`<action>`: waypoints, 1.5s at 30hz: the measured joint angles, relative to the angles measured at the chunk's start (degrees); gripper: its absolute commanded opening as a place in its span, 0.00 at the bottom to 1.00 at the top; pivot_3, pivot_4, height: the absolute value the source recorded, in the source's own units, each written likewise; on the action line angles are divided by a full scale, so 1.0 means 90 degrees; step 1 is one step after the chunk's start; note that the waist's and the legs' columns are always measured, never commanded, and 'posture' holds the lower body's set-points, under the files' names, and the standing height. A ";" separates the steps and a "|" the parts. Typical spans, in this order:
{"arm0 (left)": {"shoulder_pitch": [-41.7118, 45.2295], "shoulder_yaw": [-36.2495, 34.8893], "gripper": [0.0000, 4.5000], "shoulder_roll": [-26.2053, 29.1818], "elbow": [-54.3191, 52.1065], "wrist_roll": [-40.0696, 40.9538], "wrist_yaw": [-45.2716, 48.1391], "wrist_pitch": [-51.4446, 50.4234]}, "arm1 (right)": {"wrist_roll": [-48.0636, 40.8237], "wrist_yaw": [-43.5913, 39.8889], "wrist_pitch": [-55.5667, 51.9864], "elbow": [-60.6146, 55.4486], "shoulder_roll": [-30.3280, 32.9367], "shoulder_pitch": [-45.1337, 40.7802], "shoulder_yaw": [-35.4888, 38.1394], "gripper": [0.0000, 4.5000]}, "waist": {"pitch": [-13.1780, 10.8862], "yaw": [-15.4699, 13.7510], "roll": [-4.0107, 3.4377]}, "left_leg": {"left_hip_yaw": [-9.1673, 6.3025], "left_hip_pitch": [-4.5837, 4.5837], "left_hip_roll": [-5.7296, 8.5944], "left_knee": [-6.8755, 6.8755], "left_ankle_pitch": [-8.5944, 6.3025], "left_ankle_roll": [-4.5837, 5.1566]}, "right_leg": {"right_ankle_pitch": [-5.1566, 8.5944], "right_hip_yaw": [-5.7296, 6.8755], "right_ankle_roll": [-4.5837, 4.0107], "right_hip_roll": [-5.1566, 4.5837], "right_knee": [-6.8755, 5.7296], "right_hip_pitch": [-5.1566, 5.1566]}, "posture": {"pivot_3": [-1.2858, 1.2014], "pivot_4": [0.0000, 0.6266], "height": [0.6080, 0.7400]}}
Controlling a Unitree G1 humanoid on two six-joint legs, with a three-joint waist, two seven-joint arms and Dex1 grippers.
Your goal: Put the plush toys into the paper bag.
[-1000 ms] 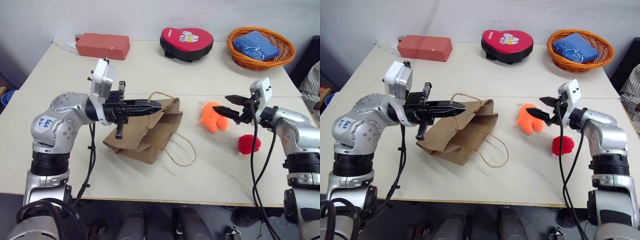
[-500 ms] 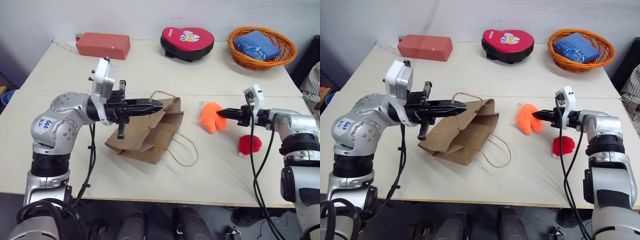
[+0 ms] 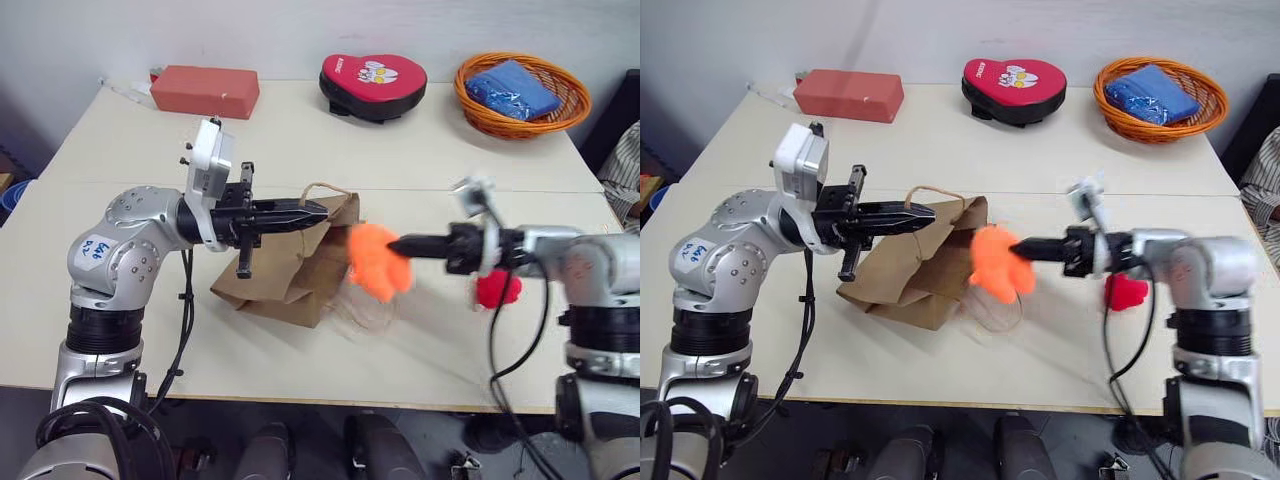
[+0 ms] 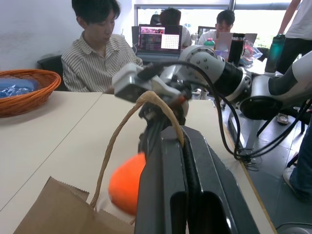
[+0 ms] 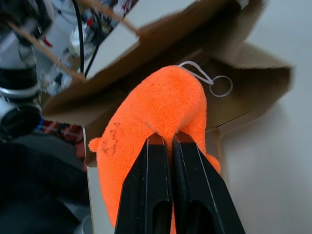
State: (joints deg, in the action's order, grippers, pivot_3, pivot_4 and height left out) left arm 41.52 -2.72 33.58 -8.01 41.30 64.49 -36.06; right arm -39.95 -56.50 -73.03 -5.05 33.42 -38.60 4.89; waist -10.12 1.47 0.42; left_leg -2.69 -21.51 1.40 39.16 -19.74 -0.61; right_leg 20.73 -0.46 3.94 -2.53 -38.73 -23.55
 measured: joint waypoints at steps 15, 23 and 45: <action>0.0033 0.0105 0.00 -0.0205 0.0089 0.0011 0.0075 -0.0018 | 0.0770 0.2949 0.0885 0.0677 -0.2637 -0.0604 -0.0224 0.00 | 0.0001 0.0075 -0.0001 | -0.0003 0.0001 0.0002 -0.0005 0.0004 -0.0006 | 0.0000 0.0003 0.0001 0.0001 -0.0023 -0.0013 | 0.52 0.24 1.00; 0.0052 0.0128 0.00 -0.0392 0.0216 0.0004 0.0009 0.0003 | 0.0932 0.3519 0.1618 0.1161 -0.3430 -0.0504 -0.0167 0.16 | 0.0001 0.0092 -0.0002 | -0.0005 0.0001 0.0004 -0.0004 0.0004 -0.0006 | 0.0000 0.0005 0.0001 -0.0001 -0.0026 -0.0012 | 0.52 0.24 1.00; -0.0016 0.0048 0.00 -0.0285 0.0178 0.0013 0.0061 0.0033 | 0.1373 -0.0168 0.4894 0.0392 0.1871 0.3044 0.1730 0.99 | -0.0001 -0.0163 0.0003 | 0.0014 -0.0001 0.0005 -0.0003 -0.0010 0.0021 | -0.0004 -0.0003 0.0007 -0.0001 0.0010 0.0015 | 0.52 0.24 1.00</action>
State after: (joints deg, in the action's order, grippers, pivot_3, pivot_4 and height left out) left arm 41.37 -2.29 31.02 -6.41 41.41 65.05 -35.76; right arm -27.60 -58.01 -28.98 -1.53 50.26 -11.21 20.46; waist -10.13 0.01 0.45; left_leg -2.56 -21.52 1.44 39.13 -19.83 -0.43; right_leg 20.69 -0.49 4.00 -2.54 -38.64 -23.41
